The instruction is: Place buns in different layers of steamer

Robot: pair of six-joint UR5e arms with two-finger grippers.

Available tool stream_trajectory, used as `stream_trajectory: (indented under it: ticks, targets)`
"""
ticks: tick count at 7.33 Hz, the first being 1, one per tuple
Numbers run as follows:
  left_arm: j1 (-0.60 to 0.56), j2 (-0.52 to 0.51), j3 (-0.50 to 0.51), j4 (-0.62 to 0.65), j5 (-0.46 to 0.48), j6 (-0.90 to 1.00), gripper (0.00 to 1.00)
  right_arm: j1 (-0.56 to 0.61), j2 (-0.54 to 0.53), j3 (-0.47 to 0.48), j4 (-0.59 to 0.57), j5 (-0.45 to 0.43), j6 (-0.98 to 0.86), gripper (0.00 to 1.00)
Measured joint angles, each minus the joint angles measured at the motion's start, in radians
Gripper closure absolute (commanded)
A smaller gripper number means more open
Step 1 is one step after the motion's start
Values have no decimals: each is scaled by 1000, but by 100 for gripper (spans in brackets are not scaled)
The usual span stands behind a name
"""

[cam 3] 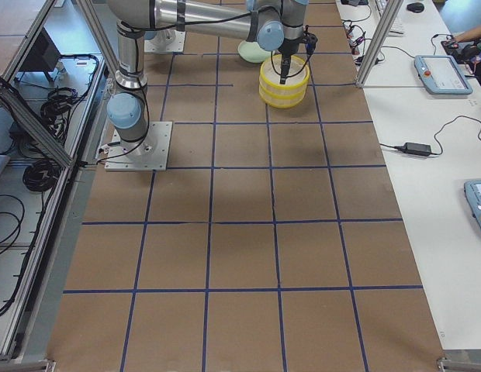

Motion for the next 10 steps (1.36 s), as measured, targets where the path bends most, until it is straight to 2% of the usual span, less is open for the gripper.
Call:
stream_trajectory:
  ticks: [2, 3, 6, 8, 10]
  targets:
    - [-11, -16, 1, 33, -9, -64, 0, -29, -111, -47, 177, -9, -58, 0]
    - [-12, -18, 4, 38, -10, -74, 0, -31, -130, -39, 188, -21, -70, 0]
    - [-12, -11, 19, 38, -1, -36, 0, -15, -144, 27, 115, -44, -70, 0]
    - [4, 33, 22, -12, 111, 210, 0, -3, -149, 42, 108, -44, -79, 0]
    - [85, 125, 23, -182, 180, 501, 0, 0, -149, 46, 106, -39, -123, 0]
